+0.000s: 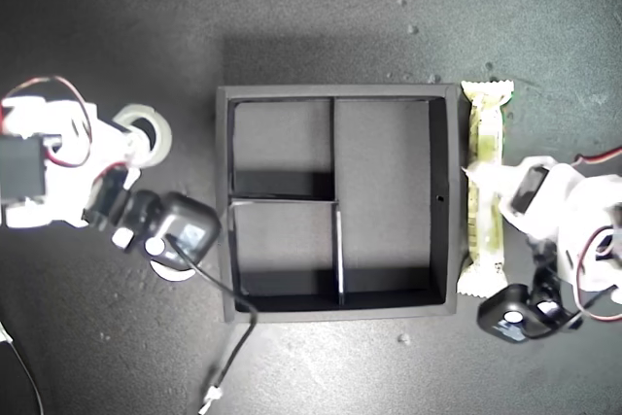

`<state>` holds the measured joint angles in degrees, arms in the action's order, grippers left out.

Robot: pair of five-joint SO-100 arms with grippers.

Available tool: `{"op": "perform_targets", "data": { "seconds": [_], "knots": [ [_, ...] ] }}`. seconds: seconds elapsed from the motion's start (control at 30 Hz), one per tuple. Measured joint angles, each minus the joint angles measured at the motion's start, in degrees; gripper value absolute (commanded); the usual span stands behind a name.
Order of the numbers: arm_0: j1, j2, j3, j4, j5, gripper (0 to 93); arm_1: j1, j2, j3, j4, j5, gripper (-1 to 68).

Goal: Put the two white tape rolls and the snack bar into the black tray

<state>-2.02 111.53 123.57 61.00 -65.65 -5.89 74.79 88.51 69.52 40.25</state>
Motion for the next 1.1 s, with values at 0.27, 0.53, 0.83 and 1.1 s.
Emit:
{"op": "perform_targets", "data": {
  "seconds": [0.27, 0.53, 0.83, 1.1],
  "knots": [
    [3.87, 5.71, -18.90, 9.84, 4.31, 2.9, 1.49, -4.48, 1.67, -3.96, 0.00, 11.9],
    [3.87, -8.26, -36.21, 12.04, 8.35, 2.9, -1.49, -4.92, -8.79, 10.37, -8.26, 7.3],
    [3.16, -33.31, -57.74, 19.69, 9.49, 3.1, -7.56, -5.19, -34.80, 22.24, -21.97, 6.9],
    [0.79, -50.54, -76.99, 30.85, 9.49, 3.2, -5.98, -13.89, -42.80, 7.73, -25.31, 6.8]
  ]
}}
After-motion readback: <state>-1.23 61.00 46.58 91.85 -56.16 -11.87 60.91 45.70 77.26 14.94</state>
